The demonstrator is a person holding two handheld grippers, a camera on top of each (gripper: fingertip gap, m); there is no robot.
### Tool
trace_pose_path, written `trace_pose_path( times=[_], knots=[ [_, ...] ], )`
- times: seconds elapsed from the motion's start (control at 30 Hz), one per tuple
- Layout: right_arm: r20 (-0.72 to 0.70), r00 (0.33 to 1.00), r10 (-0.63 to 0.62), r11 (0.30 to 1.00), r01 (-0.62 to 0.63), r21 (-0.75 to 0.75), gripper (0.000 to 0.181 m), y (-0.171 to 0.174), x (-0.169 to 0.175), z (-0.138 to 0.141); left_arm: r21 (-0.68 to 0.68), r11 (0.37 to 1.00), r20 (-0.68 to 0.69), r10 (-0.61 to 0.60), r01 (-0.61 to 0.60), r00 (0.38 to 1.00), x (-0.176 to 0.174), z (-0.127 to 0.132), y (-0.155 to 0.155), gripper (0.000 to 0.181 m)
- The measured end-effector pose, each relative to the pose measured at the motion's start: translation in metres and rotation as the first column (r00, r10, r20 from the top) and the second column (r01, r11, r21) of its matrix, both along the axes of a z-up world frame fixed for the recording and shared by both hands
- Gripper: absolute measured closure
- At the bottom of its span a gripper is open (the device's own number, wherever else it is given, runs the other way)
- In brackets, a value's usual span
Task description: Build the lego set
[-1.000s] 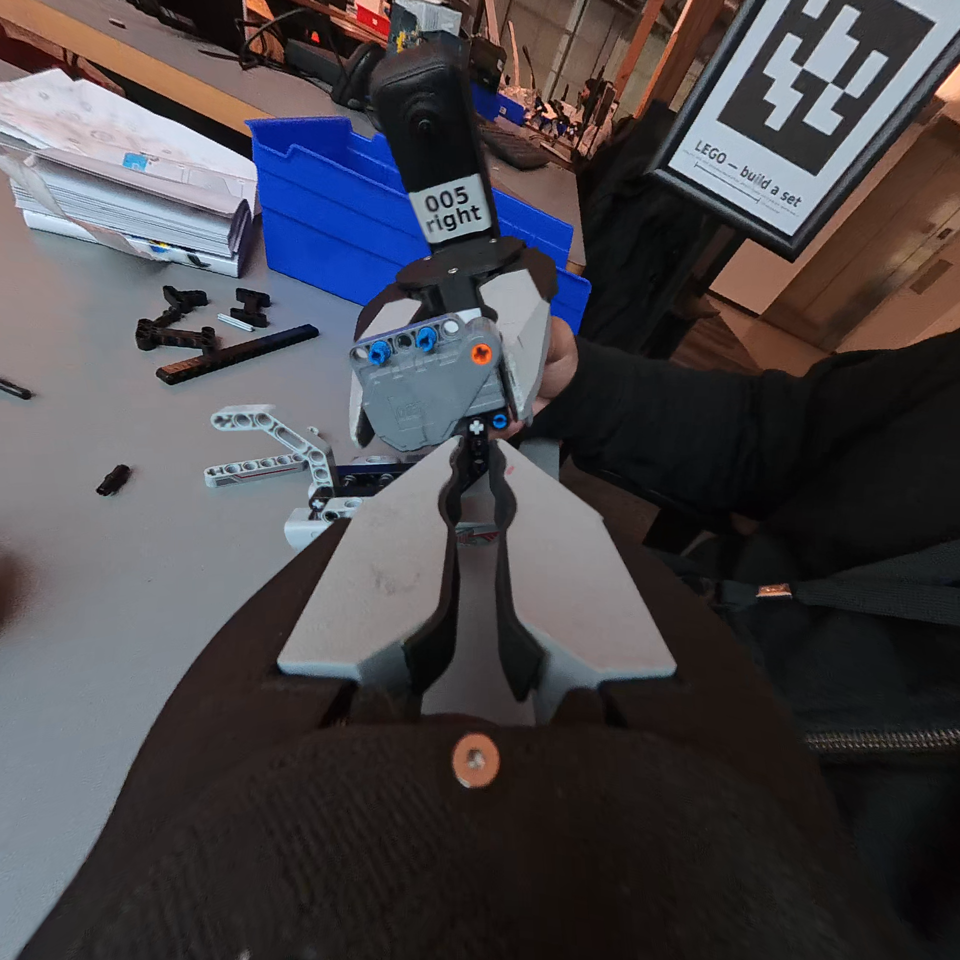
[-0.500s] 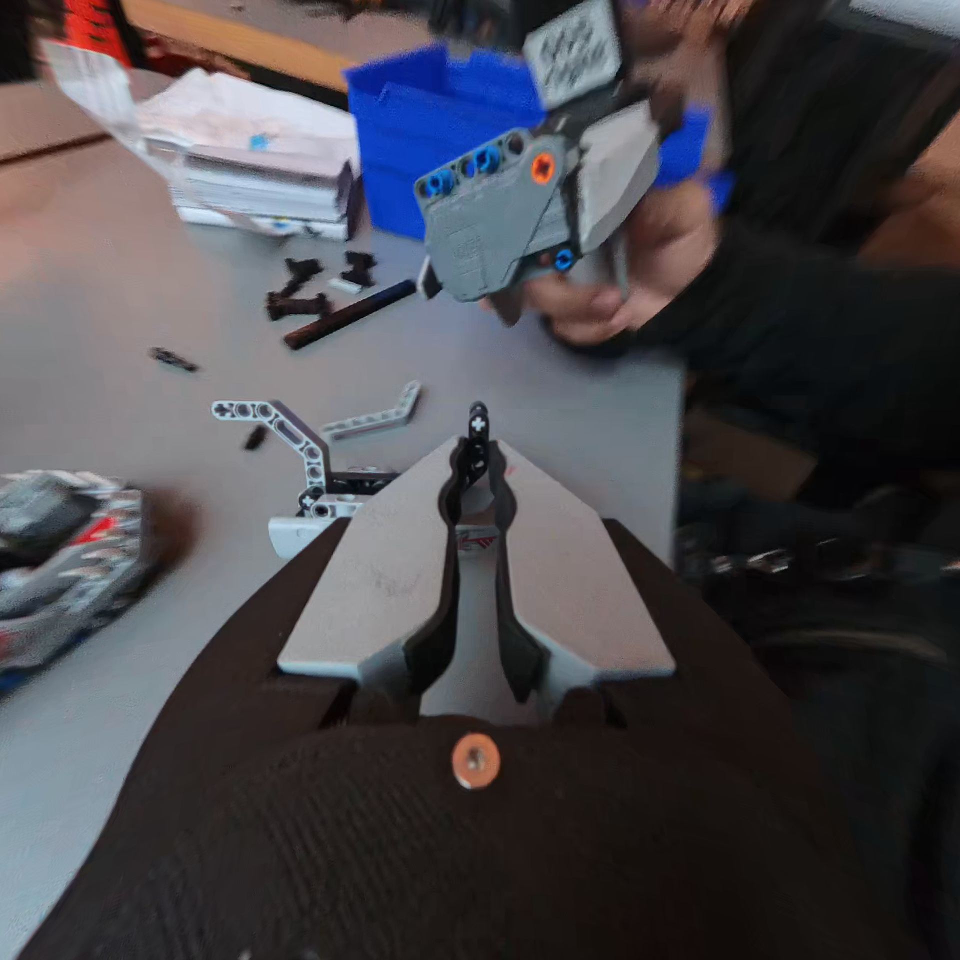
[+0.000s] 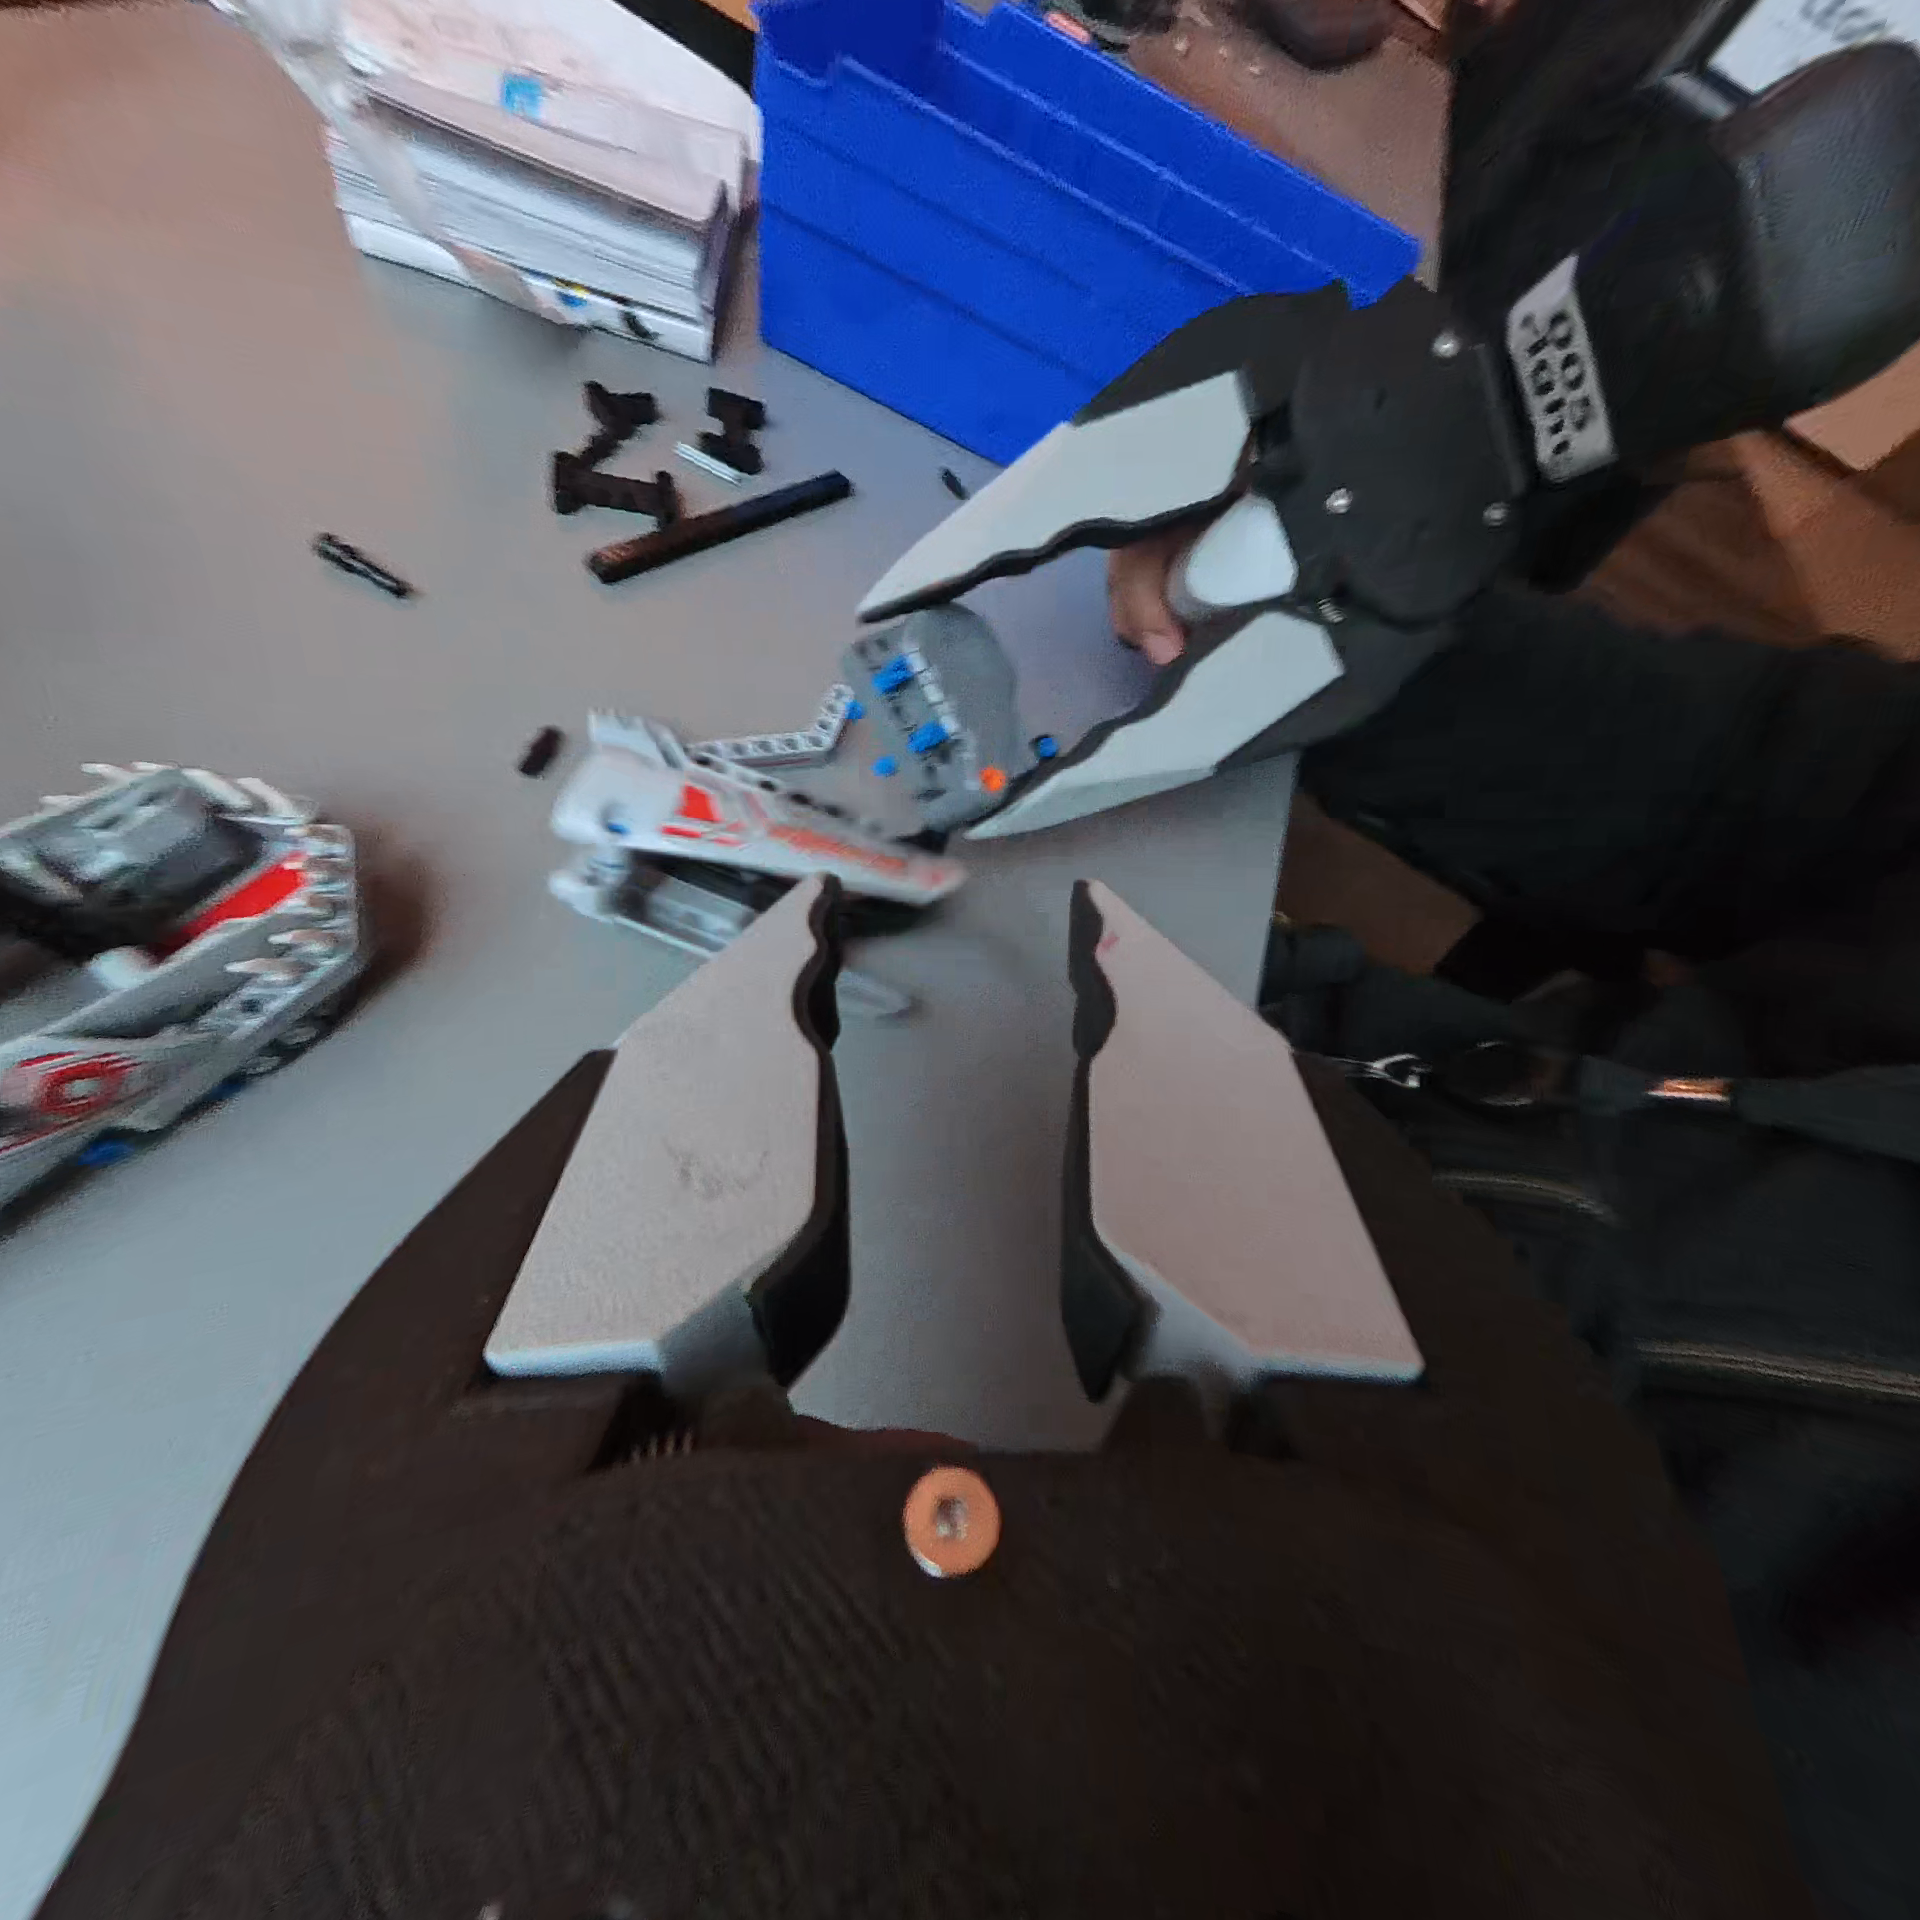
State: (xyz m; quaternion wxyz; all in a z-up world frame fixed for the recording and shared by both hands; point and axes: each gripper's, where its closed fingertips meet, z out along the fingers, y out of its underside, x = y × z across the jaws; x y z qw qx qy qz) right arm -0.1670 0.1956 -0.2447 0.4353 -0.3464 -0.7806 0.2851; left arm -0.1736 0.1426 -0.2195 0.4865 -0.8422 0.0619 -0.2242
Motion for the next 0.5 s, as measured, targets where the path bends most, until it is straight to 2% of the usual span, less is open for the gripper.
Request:
trace_pose_path(
  times=[0.1,0.17,0.23,0.37,0.43,0.5],
  knots=[
    [-0.12,0.993,-0.01,0.996,0.02,0.082,0.129,-0.001,-0.001,0.014,-0.023,0.998,-0.01,-0.055,0.055,0.998,0.02,-0.005,0.0,0.141],
    [-0.234,0.97,0.065,0.994,-0.043,0.096,0.13,-0.016,0.005,0.034,-0.019,0.997,0.011,-0.069,0.069,0.998,0.028,-0.004,0.001,0.137],
    [-0.328,0.94,0.097,0.994,-0.072,0.086,0.13,-0.029,0.011,0.052,0.0,0.997,0.108,-0.082,0.082,0.991,0.034,0.003,0.004,0.136],
    [-0.385,0.919,0.086,0.989,-0.032,0.145,0.13,-0.038,0.01,0.058,0.067,0.993,0.367,-0.113,0.095,0.923,0.04,0.024,0.007,0.13],
    [-0.405,0.909,0.102,0.988,-0.044,0.15,0.13,-0.046,0.01,0.059,0.083,0.991,0.412,-0.126,0.101,0.902,0.044,0.027,0.008,0.137],
    [-0.438,0.892,0.11,0.984,-0.037,0.172,0.129,-0.05,0.011,0.063,0.103,0.991,0.379,-0.121,0.088,0.918,0.044,0.025,0.011,0.155]
  ],
)
